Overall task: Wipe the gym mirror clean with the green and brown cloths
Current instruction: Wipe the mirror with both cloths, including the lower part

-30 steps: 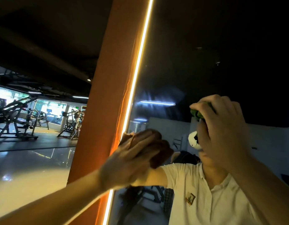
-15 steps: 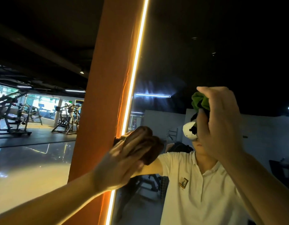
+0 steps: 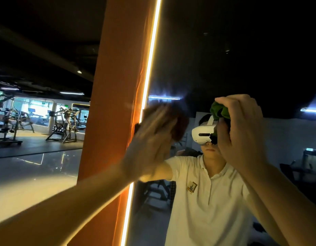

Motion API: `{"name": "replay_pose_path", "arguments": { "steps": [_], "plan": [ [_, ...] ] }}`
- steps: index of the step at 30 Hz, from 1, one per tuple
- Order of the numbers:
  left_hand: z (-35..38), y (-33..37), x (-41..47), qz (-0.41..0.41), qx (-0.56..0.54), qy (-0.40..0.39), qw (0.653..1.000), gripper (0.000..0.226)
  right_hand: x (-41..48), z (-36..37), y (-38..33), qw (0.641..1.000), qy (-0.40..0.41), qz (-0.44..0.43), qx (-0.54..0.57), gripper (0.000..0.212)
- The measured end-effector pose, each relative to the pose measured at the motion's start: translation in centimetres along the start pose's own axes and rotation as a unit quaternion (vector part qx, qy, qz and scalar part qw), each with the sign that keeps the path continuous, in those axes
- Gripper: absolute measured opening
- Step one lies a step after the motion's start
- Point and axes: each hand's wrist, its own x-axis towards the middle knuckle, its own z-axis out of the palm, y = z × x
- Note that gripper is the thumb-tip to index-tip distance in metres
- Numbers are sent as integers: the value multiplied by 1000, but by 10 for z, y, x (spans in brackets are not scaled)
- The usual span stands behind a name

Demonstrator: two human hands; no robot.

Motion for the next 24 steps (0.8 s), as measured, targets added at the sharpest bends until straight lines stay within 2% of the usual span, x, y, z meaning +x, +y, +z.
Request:
{"name": "replay_pose_path", "arguments": {
  "steps": [3, 5, 7, 9, 12, 14, 16, 18, 20, 22, 24],
  "plan": [
    [-1, 14, -77, 60, 13, -105, 993, 57, -8, 0, -5, 1000, 2, 5, 5, 41],
    [-7, 15, -95, 130, 32, -131, 982, 51, -13, -1, -6, 1000, -6, 4, -3, 43],
    [-13, 3, -69, 174, 86, -123, 973, 44, -15, -1, -6, 1000, -11, 5, -8, 44],
    [-16, -12, -13, 139, 109, -70, 982, 43, -15, -1, -7, 1000, -12, 12, -4, 47],
    [-19, -39, 78, 8, 65, 4, 998, 40, -16, -2, -11, 999, 7, 35, -19, 49],
    [-13, -39, 102, -54, 40, 58, 996, 43, -19, -3, -14, 997, 21, 62, -47, 51],
    [0, -17, 88, -52, 19, 69, 996, 41, -22, -3, -14, 995, 12, 77, -68, 56],
    [6, 14, 37, -13, -17, 32, 999, 42, -29, -4, -15, 994, -27, 77, -73, 67],
    [4, 29, -17, 64, -22, -28, 997, 45, -36, -6, -16, 993, -60, 70, -74, 73],
    [-4, 25, -46, 160, 31, -96, 982, 49, -41, -8, -15, 993, -68, 55, -77, 69],
    [-7, 7, -35, 245, 94, -138, 955, 52, -42, -9, -15, 995, -62, 45, -70, 61]
  ]
}}
